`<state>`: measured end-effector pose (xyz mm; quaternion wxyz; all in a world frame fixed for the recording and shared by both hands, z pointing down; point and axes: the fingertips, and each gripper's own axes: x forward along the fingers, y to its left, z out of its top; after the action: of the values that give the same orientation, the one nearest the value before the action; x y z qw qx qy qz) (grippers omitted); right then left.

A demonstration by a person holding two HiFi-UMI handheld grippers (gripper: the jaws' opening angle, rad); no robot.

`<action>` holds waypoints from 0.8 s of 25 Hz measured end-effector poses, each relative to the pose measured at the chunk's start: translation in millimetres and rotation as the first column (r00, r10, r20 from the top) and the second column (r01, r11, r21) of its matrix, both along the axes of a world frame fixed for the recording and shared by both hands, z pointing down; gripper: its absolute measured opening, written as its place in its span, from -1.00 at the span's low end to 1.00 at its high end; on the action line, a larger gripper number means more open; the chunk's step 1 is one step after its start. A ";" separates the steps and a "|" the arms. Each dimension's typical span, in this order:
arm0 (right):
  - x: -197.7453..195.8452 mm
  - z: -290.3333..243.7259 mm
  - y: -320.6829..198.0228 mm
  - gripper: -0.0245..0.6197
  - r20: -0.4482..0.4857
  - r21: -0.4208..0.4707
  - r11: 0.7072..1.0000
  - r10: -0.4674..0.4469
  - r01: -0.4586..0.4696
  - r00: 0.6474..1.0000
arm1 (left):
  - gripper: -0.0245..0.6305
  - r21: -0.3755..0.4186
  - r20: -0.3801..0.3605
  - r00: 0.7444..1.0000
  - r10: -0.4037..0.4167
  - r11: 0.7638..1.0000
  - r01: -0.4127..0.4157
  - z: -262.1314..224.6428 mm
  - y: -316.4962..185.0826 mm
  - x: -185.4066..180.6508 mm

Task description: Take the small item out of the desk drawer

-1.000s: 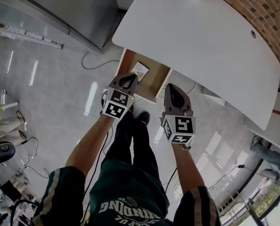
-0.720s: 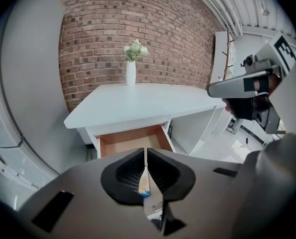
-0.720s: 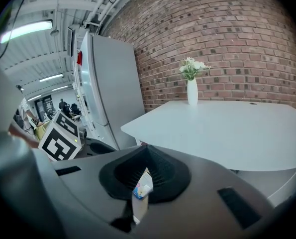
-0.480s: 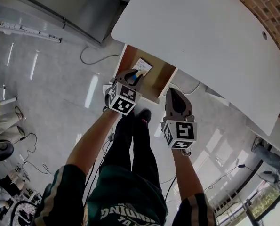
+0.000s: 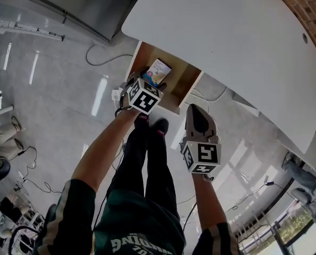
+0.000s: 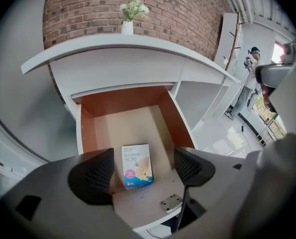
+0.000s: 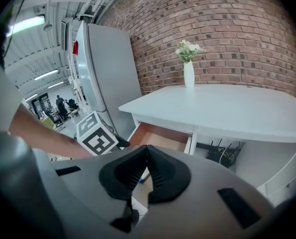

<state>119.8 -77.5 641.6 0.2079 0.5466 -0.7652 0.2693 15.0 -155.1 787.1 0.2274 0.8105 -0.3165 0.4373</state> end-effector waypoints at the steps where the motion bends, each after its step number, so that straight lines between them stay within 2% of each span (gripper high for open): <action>1: 0.1 2.9 1.9 -0.85 0.001 -0.006 1.000 0.003 -0.003 1.000 | 0.21 -0.011 0.005 1.000 -0.005 1.000 0.005 5.7 -1.4 -0.3; 10: 2.9 26.4 13.7 -0.85 0.002 -0.041 0.999 0.030 -0.030 1.000 | 0.32 -0.064 0.039 0.998 -0.045 0.997 0.048 48.8 -19.3 -3.3; 20: 9.6 48.2 19.6 -0.85 0.008 -0.082 0.995 0.066 -0.065 0.998 | 0.41 -0.123 0.121 0.991 -0.050 0.990 0.065 98.2 -25.6 -2.7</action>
<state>129.4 -57.9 689.8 0.2170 0.5611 -0.7363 0.3098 12.2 -180.7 885.3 0.2721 0.7575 -0.3243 0.4970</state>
